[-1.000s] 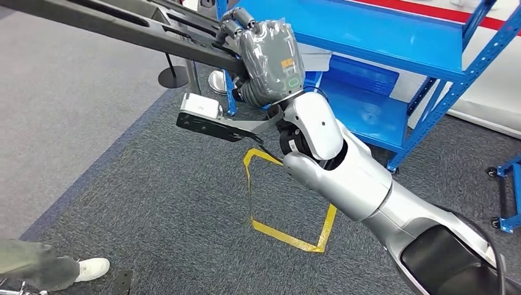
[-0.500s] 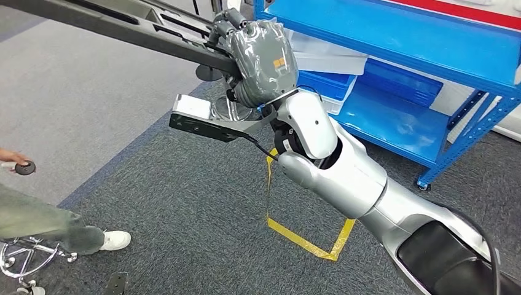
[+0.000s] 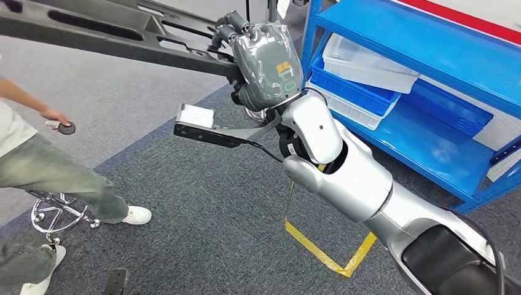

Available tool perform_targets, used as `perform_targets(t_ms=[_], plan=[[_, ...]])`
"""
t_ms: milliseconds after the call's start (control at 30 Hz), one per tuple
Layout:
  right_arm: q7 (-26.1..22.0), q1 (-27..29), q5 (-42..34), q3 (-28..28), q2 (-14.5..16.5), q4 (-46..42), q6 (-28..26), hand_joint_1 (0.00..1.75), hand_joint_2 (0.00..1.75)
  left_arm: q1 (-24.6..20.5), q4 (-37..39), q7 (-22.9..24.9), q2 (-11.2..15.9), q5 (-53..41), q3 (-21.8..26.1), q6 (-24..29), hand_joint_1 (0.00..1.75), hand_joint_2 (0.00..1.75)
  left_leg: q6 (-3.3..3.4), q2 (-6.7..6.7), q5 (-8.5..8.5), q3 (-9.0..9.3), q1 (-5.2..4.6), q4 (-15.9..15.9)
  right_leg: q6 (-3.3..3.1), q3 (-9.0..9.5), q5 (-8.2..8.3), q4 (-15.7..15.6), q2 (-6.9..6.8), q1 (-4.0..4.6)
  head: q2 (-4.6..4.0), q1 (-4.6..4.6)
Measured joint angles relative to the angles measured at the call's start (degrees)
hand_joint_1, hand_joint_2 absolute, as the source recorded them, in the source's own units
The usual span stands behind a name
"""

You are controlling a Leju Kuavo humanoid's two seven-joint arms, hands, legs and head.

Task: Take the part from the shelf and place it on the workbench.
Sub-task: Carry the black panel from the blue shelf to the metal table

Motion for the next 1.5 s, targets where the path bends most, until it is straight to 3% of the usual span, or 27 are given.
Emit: perform_targets(t_ms=[33, 100, 167, 233, 300, 333, 400, 433, 467, 533, 567, 633, 667, 733, 767, 833, 900, 967, 1033, 1067, 1133, 1200, 1267, 1333, 1367, 1433, 1500], plan=[[0.0, 0.3, 0.1, 0.0, -0.2, 0.0, 0.0, 1.75, 1.75, 0.1, 0.0, 0.2, -0.1, 0.0, 0.0, 0.0, 0.0, 1.75, -0.03, -0.74, -0.01, -0.03, 0.05, 0.1, 0.07, -0.11, 0.82, 0.0, 0.1, -0.13, 0.0, 0.01], [0.0, 0.7, 0.2, 0.0, -0.4, -0.2, 0.0, 1.75, 1.75, 0.5, 0.0, 0.6, -0.4, 0.1, -0.1, 0.0, 0.0, 1.75, -0.23, -2.2, -0.11, -0.18, 0.23, 0.5, 0.18, 2.31, 4.59, -5.5, 0.82, -0.47, 0.0, 0.0], [0.0, 0.7, 0.5, 0.0, -0.8, -0.4, 0.0, 1.75, 1.75, 0.6, 0.0, 1.0, -0.6, 0.2, -0.1, 0.0, 0.0, 1.75, -0.82, -3.6, -0.27, -0.9, 0.27, 1.4, 0.23, 5.13, 6.91, -11.8, 3.44, -0.91, 0.0, -0.02], [-0.1, 0.8, 0.8, 0.0, -1.1, -0.6, 0.0, 1.75, 1.75, 0.5, 0.0, 1.5, -0.7, 0.3, -0.1, 0.2, 0.0, 1.75, -1.64, -4.79, -0.09, -1.76, 0.49, 1.8, -0.01, 5.85, 7.0, -13.7, 4.89, -0.92, 0.0, -0.01], [-0.1, 0.9, 0.9, 0.0, -1.2, -0.7, 0.0, 1.75, 1.75, 0.8, 0.0, 2.0, -0.6, 0.6, -0.1, 0.5, 0.0, 1.75, -2.45, -5.75, 0.38, -2.14, 0.89, 1.5, -0.68, 5.79, 7.29, -13.8, 3.7, -0.66, 0.0, 0.06], [-0.1, 0.9, 1.0, 0.0, -1.2, -0.8, 0.0, 1.75, 1.75, 0.9, 0.0, 2.1, -0.6, 0.8, -0.1, 0.6, 0.0, 1.75, -2.8, -5.15, 0.35, -2.34, 0.84, 1.6, -1.07, 5.9, 7.47, -14.0, 3.04, -0.68, 0.0, -0.02], [-0.2, 0.8, 1.1, 0.0, -1.3, -1.1, 0.0, 1.75, 1.75, 1.0, 0.0, 2.1, -0.4, 1.3, -0.1, 0.6, 0.0, 1.75, -3.34, -2.02, -1.17, -3.68, 0.56, 4.3, -1.75, 6.12, 7.79, -14.5, 1.69, -0.81, 0.0, -0.4], [-0.3, 0.8, 1.3, -0.1, -1.3, -1.3, 0.0, 1.75, 1.75, 1.0, 0.0, 1.9, -0.4, 1.7, -0.1, 0.5, 0.0, 1.75, -3.52, -0.08, -2.8, -5.11, 0.44, 7.4, -1.96, 6.18, 7.81, -14.6, 0.97, -0.71, 0.0, -0.63], [-0.6, 0.9, 1.5, -0.1, -1.4, -1.3, -0.1, 1.75, 1.75, 0.9, 0.0, 1.6, -0.3, 2.1, -0.1, 0.4, 0.0, 1.75, -3.66, 0.97, -4.5, -6.8, 0.45, 11.1, -2.12, 6.18, 7.79, -14.6, 0.23, -0.58, 0.0, -0.75], [-1.5, 1.1, 2.3, -0.1, -1.3, -1.1, -0.4, 1.75, 1.75, 0.8, 0.0, 0.9, -0.2, 2.8, -0.1, 0.2, 0.0, 1.75, -3.75, 1.53, -6.34, -9.38, 0.46, 16.7, -2.31, 6.18, 7.68, -14.6, -1.36, -0.38, 0.0, -0.77], [-1.9, 1.2, 2.6, -0.1, -1.2, -0.9, -0.5, 1.75, 1.75, 0.8, 0.0, 0.6, -0.3, 3.0, -0.1, 0.1, 0.0, 1.75, -3.69, 1.58, -5.79, -9.29, 0.46, 16.7, -2.35, 6.19, 7.62, -14.6, -2.07, -0.33, 0.0, -0.78], [-2.4, 1.3, 3.1, -0.1, -0.8, -0.6, -0.7, 1.75, 1.75, 0.8, 0.1, 0.2, -0.2, 3.2, -0.1, 0.0, 0.0, 1.75, -3.31, 2.5, -2.61, -6.16, 0.33, 11.0, -2.31, 6.32, 7.45, -14.6, -3.41, -0.23, 0.0, -0.78], [-2.5, 1.2, 3.1, -0.1, -0.7, -0.4, -0.6, 1.75, 1.75, 0.7, 0.1, 0.1, -0.2, 3.2, -0.1, -0.1, 0.0, 1.75, -2.99, 3.88, -1.38, -4.05, 0.0, 7.1, -2.21, 6.43, 7.35, -14.6, -4.04, -0.13, 0.0, -0.79], [-2.6, 1.0, 3.2, -0.1, -0.4, -0.1, -0.6, 1.75, 1.75, 0.5, 0.0, -0.3, -0.2, 3.0, -0.1, -0.3, 0.0, 1.75, -2.02, 5.79, -0.27, -1.46, -0.73, 1.9, -1.8, 6.61, 7.11, -14.7, -5.29, 0.26, 0.0, -0.76], [-2.4, 1.0, 3.4, -0.1, -0.3, 0.0, -0.4, 1.75, 1.75, 0.5, 0.0, -0.6, -0.3, 2.8, -0.1, -0.4, 0.0, 1.75, -1.61, 5.83, -0.51, -1.29, -1.0, 1.3, -1.55, 6.7, 7.0, -14.8, -5.92, 0.42, 0.0, -0.75], [-1.6, 1.0, 3.8, -0.1, -0.4, -0.1, 0.2, 1.75, 1.75, 0.6, 0.0, -1.6, -0.3, 2.4, -0.1, -0.6, 0.0, 1.75, -0.89, 4.35, -0.3, -1.23, -0.82, 1.0, -0.91, 6.94, 6.69, -14.8, -6.79, 0.52, 0.0, -0.73], [-0.7, 1.0, 4.1, -0.2, -0.9, -0.8, 1.1, 1.75, 1.75, 0.9, 0.0, -2.6, -0.5, 2.2, -0.1, -0.6, 0.0, 1.75, -0.21, 3.11, 0.0, -0.92, -0.41, 0.5, -0.3, 6.37, 5.22, -12.9, -4.57, 0.33, 0.0, -0.59], [-0.1, 1.2, 4.1, -0.5, -1.8, -1.8, 2.2, 1.75, 1.75, 0.6, 0.0, -3.2, -0.7, 2.1, -0.1, -0.6, 0.0, 1.75, 0.33, 1.87, 0.16, -0.78, -0.24, 0.2, -0.03, 3.59, 1.94, -6.8, -1.07, 0.12, 0.0, -0.31], [0.3, 1.6, 4.1, -0.6, -2.9, -2.4, 2.9, 1.75, 1.75, 0.3, 0.0, -3.4, -1.0, 2.1, -0.1, -0.6, 0.0, 1.75, 0.56, 0.37, 0.16, -0.81, -0.25, 0.3, 0.11, 0.2, -0.46, -0.2, 0.14, 0.07, 0.0, 0.02], [0.4, 1.8, 4.1, -0.7, -3.2, -2.7, 3.1, 1.75, 1.75, 0.2, 0.0, -3.4, -1.1, 2.1, -0.1, -0.6, 0.0, 1.75, 0.56, -0.44, 0.13, -0.81, -0.24, 0.4, 0.15, -0.56, -0.17, 0.8, 0.29, 0.05, 0.0, 0.16], [0.6, 2.0, 4.2, -0.7, -3.7, -3.2, 3.5, 1.75, 1.75, 0.2, 0.0, -3.4, -1.2, 2.1, -0.2, -0.6, 0.0, 1.75, 0.41, -2.05, 0.01, -0.8, -0.23, 0.8, 0.07, 0.81, 3.35, -3.2, 0.83, -0.08, 0.0, 0.33], [0.8, 1.9, 4.8, -0.7, -4.0, -3.8, 3.9, 1.75, 1.75, 0.0, 0.0, -3.4, -1.4, 2.1, -0.4, -0.7, 0.0, 1.75, 0.05, -3.48, -0.23, -1.03, -0.21, 1.3, -0.22, 3.88, 6.97, -10.4, 3.47, -0.36, 0.0, 0.34], [1.0, 1.7, 5.5, -0.7, -4.3, -4.2, 4.3, 1.75, 1.75, -0.1, 0.0, -3.3, -1.6, 2.2, -0.5, -0.9, 0.0, 1.75, -0.52, -4.78, -0.23, -1.61, -0.07, 1.7, -0.4, 5.49, 7.84, -14.0, 5.39, -0.47, 0.0, 0.34], [1.2, 1.6, 5.9, -0.7, -4.6, -4.4, 4.4, 1.75, 1.75, 0.2, 0.1, -2.9, -1.6, 2.3, -0.5, -1.0, 0.0, 1.75, -1.28, -6.08, -0.02, -2.04, 0.24, 1.6, -0.71, 5.9, 7.81, -14.5, 4.49, -0.49, 0.0, 0.4], [1.3, 1.6, 6.0, -0.8, -4.7, -4.5, 4.4, 1.75, 1.75, 0.5, 0.1, -2.8, -1.7, 2.4, -0.5, -1.1, 0.0, 1.75, -1.63, -5.73, -0.09, -2.22, 0.25, 1.8, -0.97, 6.13, 7.91, -14.9, 3.78, -0.53, 0.0, 0.42], [1.3, 1.5, 6.0, -0.9, -4.8, -4.7, 4.3, 1.75, 1.75, 0.8, 0.1, -2.6, -1.6, 2.4, -0.5, -1.2, 0.0, 1.75, -2.21, -2.79, -1.68, -3.64, 0.06, 4.5, -1.5, 6.63, 8.08, -15.5, 2.24, -0.86, 0.0, -0.07], [1.4, 1.5, 6.0, -1.1, -5.0, -4.9, 4.3, 1.75, 1.75, 0.7, 0.1, -2.4, -1.6, 2.5, -0.6, -1.3, 0.0, 1.75, -2.73, 0.42, -4.71, -7.0, 0.14, 11.1, -1.74, 6.83, 7.95, -15.5, 0.58, -0.77, 0.0, -0.51]])
